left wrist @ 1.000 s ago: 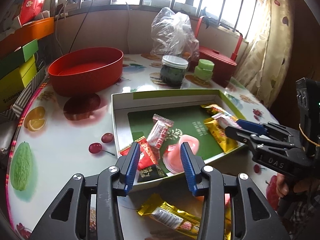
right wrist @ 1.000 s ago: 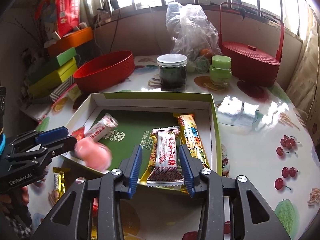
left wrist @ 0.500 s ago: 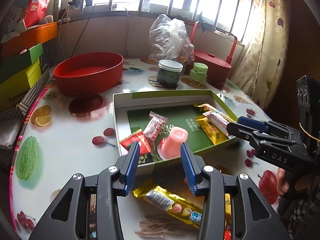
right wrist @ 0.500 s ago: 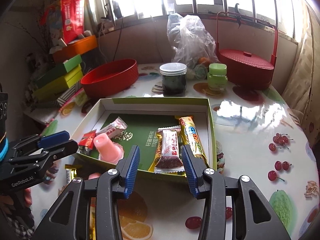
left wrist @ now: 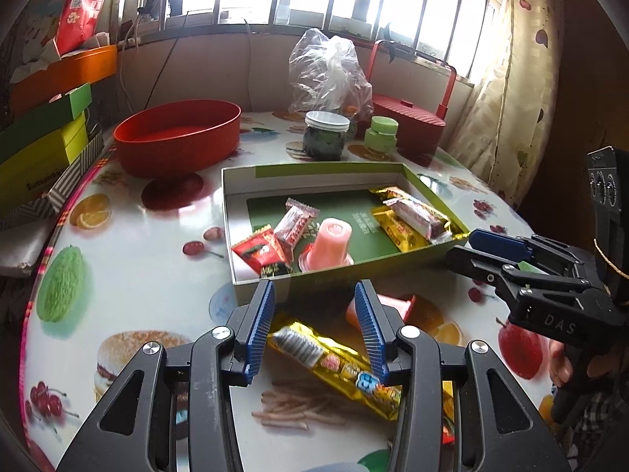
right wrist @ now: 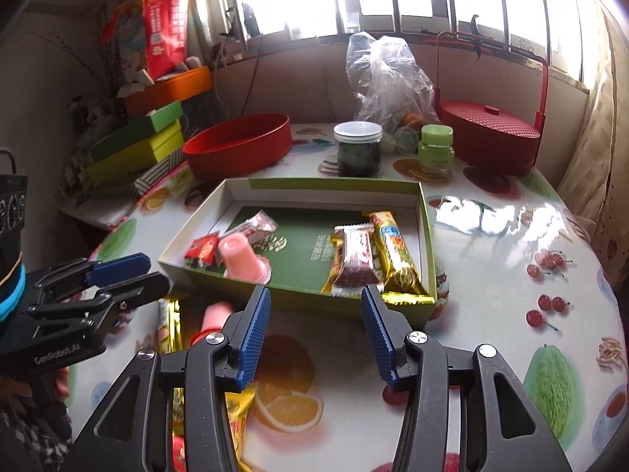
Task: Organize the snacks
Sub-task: 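Move both open tools back to the remaining snacks on the table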
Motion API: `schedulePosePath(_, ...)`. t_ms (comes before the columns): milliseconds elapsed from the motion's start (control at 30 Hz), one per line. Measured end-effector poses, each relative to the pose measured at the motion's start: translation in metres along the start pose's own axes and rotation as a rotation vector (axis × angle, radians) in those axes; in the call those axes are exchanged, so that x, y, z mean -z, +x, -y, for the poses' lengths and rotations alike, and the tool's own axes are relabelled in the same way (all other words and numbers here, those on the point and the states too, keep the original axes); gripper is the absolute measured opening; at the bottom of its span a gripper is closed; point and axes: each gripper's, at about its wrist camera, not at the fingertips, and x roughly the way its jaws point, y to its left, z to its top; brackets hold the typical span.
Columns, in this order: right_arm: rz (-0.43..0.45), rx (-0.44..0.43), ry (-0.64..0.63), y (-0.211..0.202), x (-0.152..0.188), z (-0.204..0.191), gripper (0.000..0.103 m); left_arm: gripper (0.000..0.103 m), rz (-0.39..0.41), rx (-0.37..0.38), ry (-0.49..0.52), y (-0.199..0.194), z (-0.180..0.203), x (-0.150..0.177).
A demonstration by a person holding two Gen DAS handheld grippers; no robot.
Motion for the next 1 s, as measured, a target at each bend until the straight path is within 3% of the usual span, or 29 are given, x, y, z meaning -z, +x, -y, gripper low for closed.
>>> schedulePosePath(567,-0.039,-0.049,0.022,-0.013,0.026,-0.006,0.050,0.045,-0.026,0.002,0.015,-0.006,0.005,0.022)
schedulePosePath(633,-0.049,-0.059,0.023,-0.013,0.030,-0.008,0.050,0.061,-0.030,0.004,0.015,-0.007,0.004,0.025)
schedulePosePath(667,-0.053,-0.062,0.022,-0.013,0.031,-0.009,0.051,0.064,-0.033,0.003,0.013,-0.007,0.003,0.026)
schedulePosePath(1000,-0.109,-0.109,0.026,-0.009,0.047,-0.019,0.053,0.065,-0.093,0.020,-0.017,-0.002,0.004,0.039)
